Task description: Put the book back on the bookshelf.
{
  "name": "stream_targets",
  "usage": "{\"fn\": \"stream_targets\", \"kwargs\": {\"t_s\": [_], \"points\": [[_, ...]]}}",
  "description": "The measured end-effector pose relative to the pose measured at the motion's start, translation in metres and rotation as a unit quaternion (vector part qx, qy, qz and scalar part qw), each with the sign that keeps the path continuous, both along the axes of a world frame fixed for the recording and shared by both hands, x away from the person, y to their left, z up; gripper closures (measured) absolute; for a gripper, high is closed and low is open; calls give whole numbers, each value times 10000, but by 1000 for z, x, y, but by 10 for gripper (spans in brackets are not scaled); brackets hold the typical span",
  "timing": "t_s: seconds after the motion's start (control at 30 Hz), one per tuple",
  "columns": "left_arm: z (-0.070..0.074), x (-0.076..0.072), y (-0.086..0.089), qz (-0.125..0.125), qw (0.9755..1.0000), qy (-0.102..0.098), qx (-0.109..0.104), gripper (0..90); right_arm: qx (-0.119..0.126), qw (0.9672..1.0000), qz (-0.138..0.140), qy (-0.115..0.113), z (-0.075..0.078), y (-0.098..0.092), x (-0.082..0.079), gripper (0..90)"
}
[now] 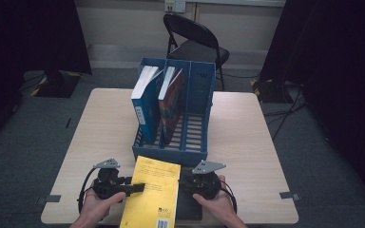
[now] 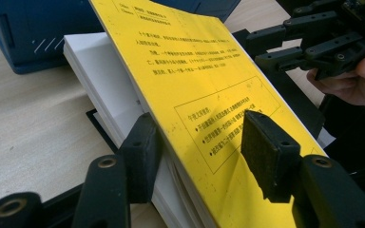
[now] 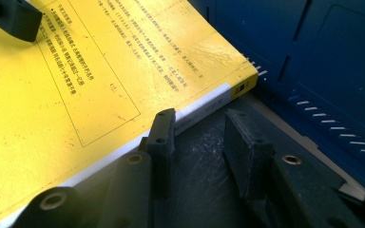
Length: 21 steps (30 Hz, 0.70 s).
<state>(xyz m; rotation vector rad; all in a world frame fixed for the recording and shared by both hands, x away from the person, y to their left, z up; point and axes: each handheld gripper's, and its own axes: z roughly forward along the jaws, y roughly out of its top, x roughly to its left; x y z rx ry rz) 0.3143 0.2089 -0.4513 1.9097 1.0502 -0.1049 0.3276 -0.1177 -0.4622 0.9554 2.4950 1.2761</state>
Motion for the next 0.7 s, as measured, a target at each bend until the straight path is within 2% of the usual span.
{"fn": "stream_targets", "kwargs": {"t_s": [0.1, 0.17, 0.2, 0.3, 0.33, 0.37, 0.43, 0.47, 0.5, 0.53, 0.57, 0.63, 0.7], "points": [[-1, 2, 2, 78, 9999, 85, -99, 515, 1, 10000, 0, -1, 0, 0, 0, 641], [0, -1, 2, 281, 9995, -124, 63, 480, 1, 10000, 2, -1, 0, 0, 0, 638], [0, 0, 2, 252, 9994, -170, 151, 474, 0, 10000, 1, -2, 0, 0, 0, 637], [-1, 2, 5, 261, 9996, -66, 22, 460, -11, 10000, -4, -9, 0, 0, 0, 632], [-1, 2, 6, 285, 9996, -67, 49, 468, -7, 10000, -1, -7, 0, 0, 0, 628], [0, 3, 7, 399, 9989, -93, 213, 435, -10, 10000, -1, -5, 0, 0, 0, 627], [-2, 5, 10, 510, 9981, -114, 331, 408, -17, 10000, -8, -19, 0, 0, 0, 627], [-6, 7, 13, 479, 9988, 127, 64, 407, -10, 10000, -5, -20, 0, 0, 0, 626], [-8, 9, 15, 457, 9985, 288, -99, 407, -8, 10000, -1, -18, 0, 0, 0, 626], [-11, 10, 16, 466, 9977, 464, -148, 409, -16, 10000, -4, -19, 0, 0, 0, 626], [-11, 11, 16, 434, 9980, 447, -92, 421, -7, 10000, -2, -18, 0, 0, 0, 626], [-10, 11, 16, 302, 9984, 420, -220, 488, -9, 10000, 2, -16, 0, 0, 0, 625], [-8, 10, 13, 298, 9986, 391, -197, 476, -12, 10000, 1, -18, 0, 0, 0, 620]]}}
